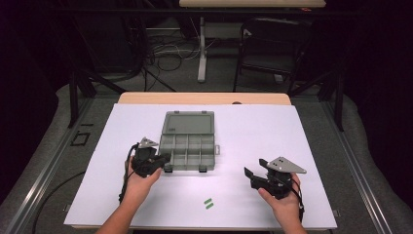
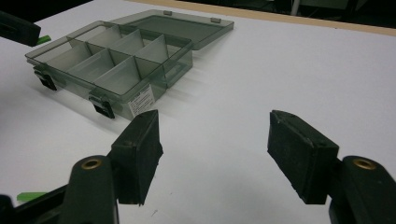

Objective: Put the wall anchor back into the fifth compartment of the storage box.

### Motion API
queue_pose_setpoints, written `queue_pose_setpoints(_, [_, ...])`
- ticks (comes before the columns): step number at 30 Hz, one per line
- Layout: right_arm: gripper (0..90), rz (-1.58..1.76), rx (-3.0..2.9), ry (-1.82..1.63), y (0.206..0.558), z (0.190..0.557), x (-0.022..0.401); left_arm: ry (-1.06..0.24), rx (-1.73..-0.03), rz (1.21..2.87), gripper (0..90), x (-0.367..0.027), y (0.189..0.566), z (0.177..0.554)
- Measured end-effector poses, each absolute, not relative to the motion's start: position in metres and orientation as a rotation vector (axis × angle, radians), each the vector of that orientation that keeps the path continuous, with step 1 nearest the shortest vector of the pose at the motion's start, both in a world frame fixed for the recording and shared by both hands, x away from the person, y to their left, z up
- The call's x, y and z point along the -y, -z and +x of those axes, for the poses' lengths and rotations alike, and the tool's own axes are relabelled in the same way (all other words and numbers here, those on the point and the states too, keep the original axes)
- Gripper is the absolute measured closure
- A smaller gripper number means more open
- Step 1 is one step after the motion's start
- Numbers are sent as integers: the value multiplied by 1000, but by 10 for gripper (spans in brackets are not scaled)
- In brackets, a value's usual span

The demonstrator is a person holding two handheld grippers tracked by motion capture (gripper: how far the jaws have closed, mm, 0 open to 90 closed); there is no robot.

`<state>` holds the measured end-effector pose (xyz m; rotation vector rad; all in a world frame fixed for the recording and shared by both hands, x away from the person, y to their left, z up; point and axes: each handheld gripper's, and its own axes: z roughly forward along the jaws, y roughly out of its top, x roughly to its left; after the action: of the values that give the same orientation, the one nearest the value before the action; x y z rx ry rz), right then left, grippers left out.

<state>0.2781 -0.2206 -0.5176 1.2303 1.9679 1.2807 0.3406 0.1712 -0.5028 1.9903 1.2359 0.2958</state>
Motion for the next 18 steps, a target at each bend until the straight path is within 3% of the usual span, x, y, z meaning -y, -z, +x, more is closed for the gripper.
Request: queue_pose_setpoints(18, [330, 1236, -1980, -1271, 517, 279, 221, -312, -1303, 1995, 847, -186, 518, 352])
